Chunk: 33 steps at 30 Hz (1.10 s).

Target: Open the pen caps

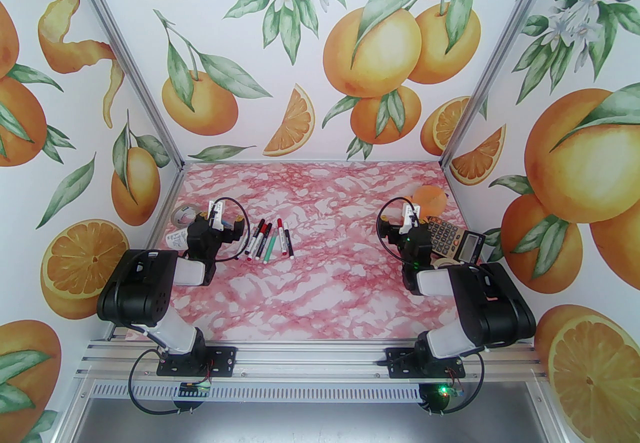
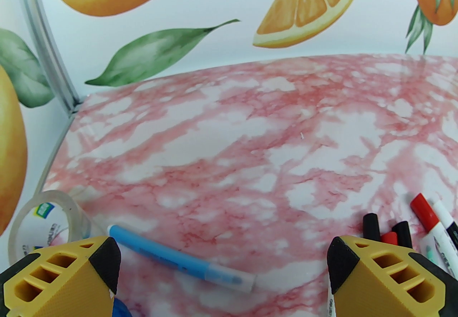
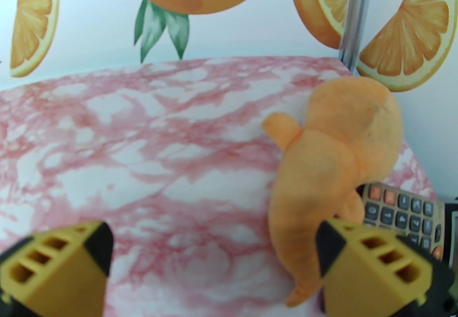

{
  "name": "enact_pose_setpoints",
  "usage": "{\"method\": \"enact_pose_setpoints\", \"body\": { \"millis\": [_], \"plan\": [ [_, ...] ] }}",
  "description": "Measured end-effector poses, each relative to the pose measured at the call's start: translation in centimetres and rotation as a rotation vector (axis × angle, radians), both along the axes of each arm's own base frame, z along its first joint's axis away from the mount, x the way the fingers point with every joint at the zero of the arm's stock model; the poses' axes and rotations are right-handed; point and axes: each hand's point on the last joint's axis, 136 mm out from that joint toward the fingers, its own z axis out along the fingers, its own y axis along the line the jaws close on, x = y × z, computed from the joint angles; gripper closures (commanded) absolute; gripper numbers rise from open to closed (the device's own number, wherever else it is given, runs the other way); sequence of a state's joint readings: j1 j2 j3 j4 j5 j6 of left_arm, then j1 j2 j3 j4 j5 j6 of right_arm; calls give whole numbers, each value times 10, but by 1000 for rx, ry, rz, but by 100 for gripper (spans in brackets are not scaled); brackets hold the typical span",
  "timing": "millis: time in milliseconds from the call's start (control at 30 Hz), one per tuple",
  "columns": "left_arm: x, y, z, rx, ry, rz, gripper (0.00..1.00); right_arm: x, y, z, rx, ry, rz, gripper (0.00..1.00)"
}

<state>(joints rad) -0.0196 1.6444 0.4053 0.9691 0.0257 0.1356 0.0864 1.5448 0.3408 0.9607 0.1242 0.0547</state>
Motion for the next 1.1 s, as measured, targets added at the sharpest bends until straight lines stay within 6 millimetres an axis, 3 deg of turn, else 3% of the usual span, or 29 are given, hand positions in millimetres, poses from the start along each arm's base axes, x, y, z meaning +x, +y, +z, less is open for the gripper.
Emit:
{"method": "enact_pose_setpoints", "body": {
  "millis": [567,833,967,1100],
  "plan": [
    [-2,4,5,10,2,36,0,-4,0,6,2,-27,0,0],
    [-2,1,23,22,16,53,0,-11,-1,40,8,-89,-1,0],
    [-5,2,25,17,72,93,0,-20,0,37,3,-31,-15,0],
    [-8,-20,61,-11,87,70,0,-39,25,76,33,-63,40,0]
  ]
}}
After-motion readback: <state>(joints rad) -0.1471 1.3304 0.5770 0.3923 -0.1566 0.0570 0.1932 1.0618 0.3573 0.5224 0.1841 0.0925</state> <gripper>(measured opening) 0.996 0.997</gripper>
